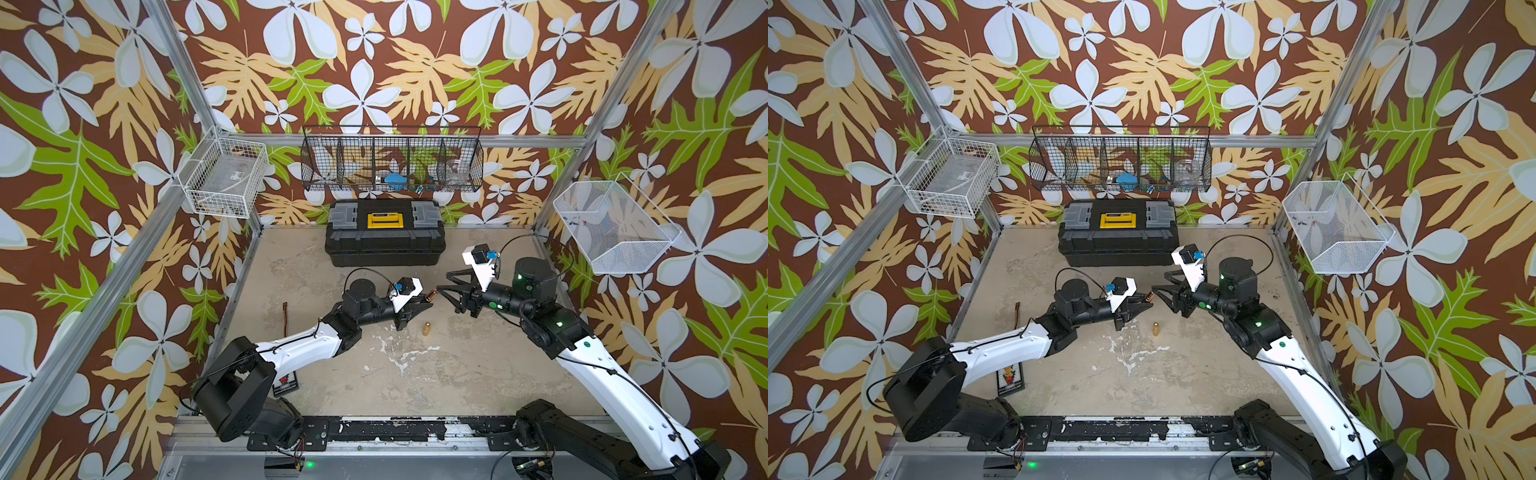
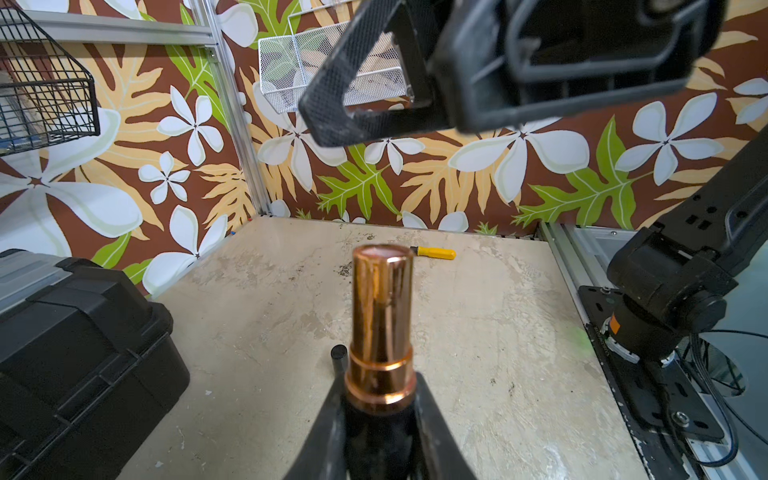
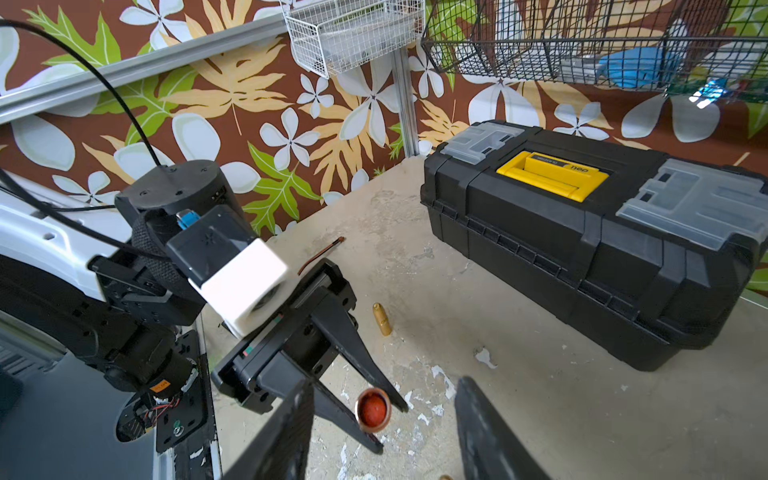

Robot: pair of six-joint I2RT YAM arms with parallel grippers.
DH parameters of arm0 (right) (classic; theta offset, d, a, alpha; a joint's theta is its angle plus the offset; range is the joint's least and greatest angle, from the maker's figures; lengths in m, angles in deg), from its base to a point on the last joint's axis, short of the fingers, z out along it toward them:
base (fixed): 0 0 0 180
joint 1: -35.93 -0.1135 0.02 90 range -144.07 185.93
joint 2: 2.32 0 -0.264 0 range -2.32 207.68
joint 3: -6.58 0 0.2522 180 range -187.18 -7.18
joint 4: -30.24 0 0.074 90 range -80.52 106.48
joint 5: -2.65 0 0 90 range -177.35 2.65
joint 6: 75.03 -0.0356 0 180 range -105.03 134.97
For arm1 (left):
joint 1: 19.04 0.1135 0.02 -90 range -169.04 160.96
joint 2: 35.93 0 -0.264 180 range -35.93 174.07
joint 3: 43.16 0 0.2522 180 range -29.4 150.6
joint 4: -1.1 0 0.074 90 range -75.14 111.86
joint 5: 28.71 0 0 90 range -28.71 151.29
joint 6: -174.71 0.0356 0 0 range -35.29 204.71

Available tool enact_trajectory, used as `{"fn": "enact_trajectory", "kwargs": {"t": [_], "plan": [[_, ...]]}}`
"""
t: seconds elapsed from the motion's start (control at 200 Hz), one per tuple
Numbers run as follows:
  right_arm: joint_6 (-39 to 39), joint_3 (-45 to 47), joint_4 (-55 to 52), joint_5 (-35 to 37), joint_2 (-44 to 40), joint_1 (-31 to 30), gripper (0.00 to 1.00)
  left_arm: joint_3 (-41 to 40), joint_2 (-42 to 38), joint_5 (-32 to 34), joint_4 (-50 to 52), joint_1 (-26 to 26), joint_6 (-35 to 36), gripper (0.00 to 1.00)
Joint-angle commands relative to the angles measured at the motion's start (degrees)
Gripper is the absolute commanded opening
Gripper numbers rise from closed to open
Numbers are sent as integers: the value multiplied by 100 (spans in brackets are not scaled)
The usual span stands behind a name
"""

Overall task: Open the lipstick cap
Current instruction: Place the lipstick at the center of the board.

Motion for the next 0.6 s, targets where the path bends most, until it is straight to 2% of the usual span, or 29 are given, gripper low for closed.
{"fn": "enact_trajectory", "kwargs": {"t": [0.0, 0.26, 0.596], "plan": [[137, -199, -370, -161, 212, -19, 54, -11, -21, -64, -94, 12, 132, 13], [116, -288, -432, -478, 433, -148, 53, -20, -24, -24, -80, 12, 119, 13], [248, -365, -643, -287, 619, -342, 46, -21, -30, -28, -90, 13, 70, 13]]}}
